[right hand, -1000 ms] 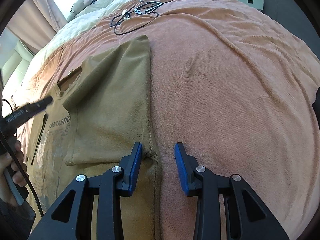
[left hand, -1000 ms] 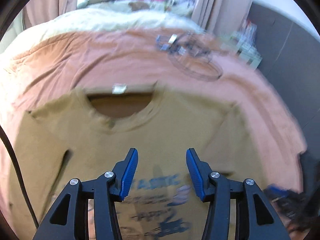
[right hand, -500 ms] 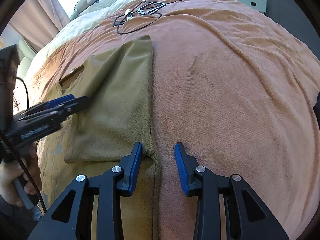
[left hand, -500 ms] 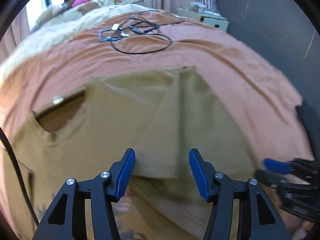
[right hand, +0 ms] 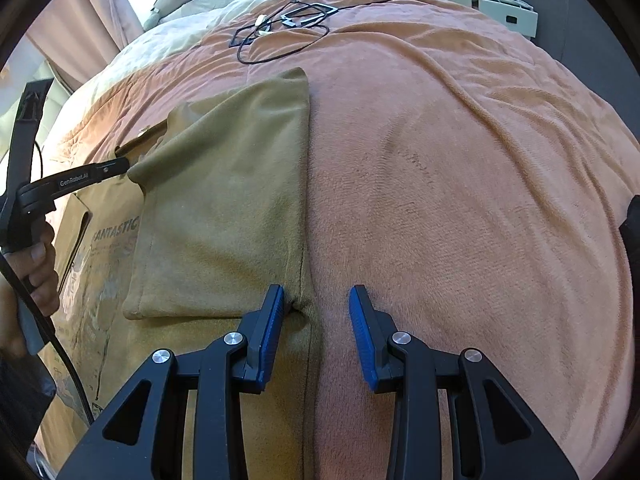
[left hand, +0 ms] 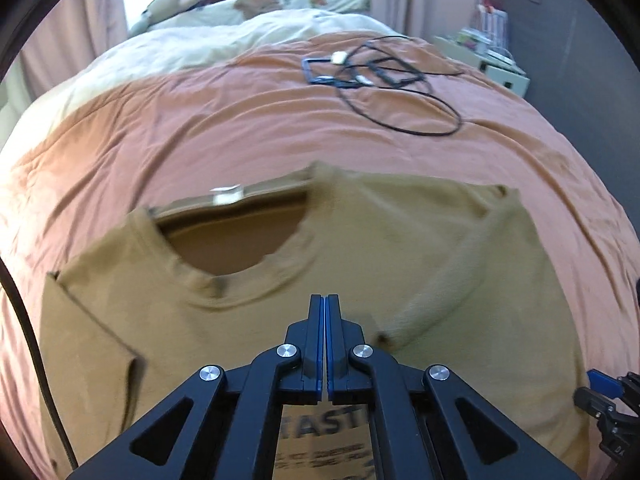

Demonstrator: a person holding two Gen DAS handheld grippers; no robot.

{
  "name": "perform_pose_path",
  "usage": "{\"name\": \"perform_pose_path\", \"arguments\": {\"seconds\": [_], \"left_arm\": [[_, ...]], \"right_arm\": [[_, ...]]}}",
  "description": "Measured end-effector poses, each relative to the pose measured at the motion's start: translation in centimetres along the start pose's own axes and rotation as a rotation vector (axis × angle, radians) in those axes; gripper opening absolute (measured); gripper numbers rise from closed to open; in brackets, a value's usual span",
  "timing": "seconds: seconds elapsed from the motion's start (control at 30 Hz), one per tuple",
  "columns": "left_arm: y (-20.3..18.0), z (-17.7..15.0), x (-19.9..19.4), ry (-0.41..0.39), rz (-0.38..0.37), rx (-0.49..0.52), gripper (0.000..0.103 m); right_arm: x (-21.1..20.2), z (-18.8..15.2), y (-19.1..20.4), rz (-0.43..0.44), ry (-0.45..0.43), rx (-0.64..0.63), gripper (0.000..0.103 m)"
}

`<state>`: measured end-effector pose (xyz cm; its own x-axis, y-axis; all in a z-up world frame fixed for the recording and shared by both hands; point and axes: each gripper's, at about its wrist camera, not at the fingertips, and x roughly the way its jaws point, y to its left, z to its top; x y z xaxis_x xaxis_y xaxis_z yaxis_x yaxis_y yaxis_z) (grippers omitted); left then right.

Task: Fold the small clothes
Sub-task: 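Grasp the folded sleeve with the left tool and tuck it inward, then open the left tool and lift it away from the shirt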

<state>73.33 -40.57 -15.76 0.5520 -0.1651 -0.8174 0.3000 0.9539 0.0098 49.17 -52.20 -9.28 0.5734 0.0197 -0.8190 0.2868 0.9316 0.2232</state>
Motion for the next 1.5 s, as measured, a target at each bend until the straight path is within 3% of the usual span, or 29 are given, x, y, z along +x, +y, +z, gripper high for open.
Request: {"name": "perform_pose_path", "arguments": {"seconds": [0.17, 0.27, 0.37, 0.47, 0.6, 0.77, 0.9, 1.03, 1.2, 1.4, 1.5], "left_arm": [[2.2, -0.2, -1.2, 0.019, -0.028, -0.013, 0.006], [3.7, -0.6, -2.0, 0.028, -0.029, -0.030, 0.008], [5.5, -1.1, -2.8, 0.050, -0.046, -0.051, 0.008], [7.5, -1.7, -3.6, 0.051, -0.024, -0.037, 0.008], [10.6, -2.1, -4.1, 0.061, 0.006, -0.029, 0.009], [15.5, -2.3, -3.9, 0.061, 0.049, -0.059, 0.010], [18.7, -2.7, -3.2, 0.056, 0.086, -0.082, 0.029], [21.4, -3.6, -2.2, 0.063, 0.099, -0.114, 0.031], [22.8, -4.7, -1.7, 0.081, 0.096, -0.135, 0.031], [23.3, -5.6, -2.6, 0.084, 0.087, -0.129, 0.031], [23.2, -5.8, -3.8, 0.080, 0.071, -0.133, 0.031]], "right_arm": [[-2.0, 0.9, 1.1, -0.014, -0.038, -0.008, 0.032], [-3.1, 1.7, 2.8, 0.006, -0.071, -0.032, 0.041], [-3.0, 2.7, 5.3, 0.030, -0.085, -0.081, 0.041], [-1.1, 4.1, 7.0, 0.062, -0.058, -0.090, 0.041], [2.0, 6.6, 7.3, 0.018, -0.041, -0.080, 0.037], [5.9, 9.2, 7.4, -0.043, -0.015, -0.058, 0.021], [8.9, 11.4, 8.4, -0.086, -0.002, -0.058, 0.019], [10.9, 12.7, 9.5, -0.115, 0.004, -0.075, 0.019], [12.6, 13.2, 12.3, -0.064, 0.020, -0.122, 0.019], [12.9, 11.1, 16.3, 0.068, 0.077, -0.247, 0.019], [12.4, 10.4, 17.3, 0.048, 0.087, -0.291, 0.019]]}}
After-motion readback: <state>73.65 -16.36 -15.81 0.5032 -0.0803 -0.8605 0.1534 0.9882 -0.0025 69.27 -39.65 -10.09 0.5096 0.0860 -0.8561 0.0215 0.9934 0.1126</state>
